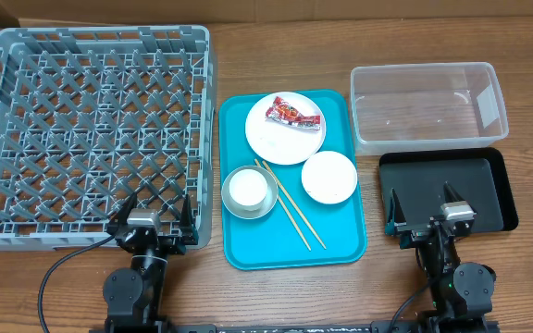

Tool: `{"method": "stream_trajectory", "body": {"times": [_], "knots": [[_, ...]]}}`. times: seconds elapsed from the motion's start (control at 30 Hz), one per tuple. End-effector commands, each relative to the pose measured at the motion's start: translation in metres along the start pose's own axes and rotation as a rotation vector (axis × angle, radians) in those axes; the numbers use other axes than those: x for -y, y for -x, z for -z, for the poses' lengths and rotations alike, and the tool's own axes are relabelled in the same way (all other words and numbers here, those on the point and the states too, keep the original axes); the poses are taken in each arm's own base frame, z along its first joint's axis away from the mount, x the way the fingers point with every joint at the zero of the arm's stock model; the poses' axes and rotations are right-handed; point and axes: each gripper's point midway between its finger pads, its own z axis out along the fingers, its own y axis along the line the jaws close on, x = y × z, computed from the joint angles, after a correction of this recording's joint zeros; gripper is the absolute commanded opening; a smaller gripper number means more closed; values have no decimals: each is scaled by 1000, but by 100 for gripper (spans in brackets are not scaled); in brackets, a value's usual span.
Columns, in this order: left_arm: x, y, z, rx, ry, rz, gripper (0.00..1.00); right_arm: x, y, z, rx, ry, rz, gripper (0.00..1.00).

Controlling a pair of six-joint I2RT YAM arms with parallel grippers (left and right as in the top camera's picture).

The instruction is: Sort waste into correct bins and load items into the dishwasher

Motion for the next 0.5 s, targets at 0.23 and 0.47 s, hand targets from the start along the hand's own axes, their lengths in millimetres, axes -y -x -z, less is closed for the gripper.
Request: {"method": "stream_trajectory", "body": {"times": [0.23, 0.47], "knots": [[0, 0, 0, 4, 4, 21, 100, 1, -2, 0, 0, -5, -140, 100], [-4, 6, 4, -15, 28, 22, 100, -1, 6, 6, -48, 1, -218, 100]]}}
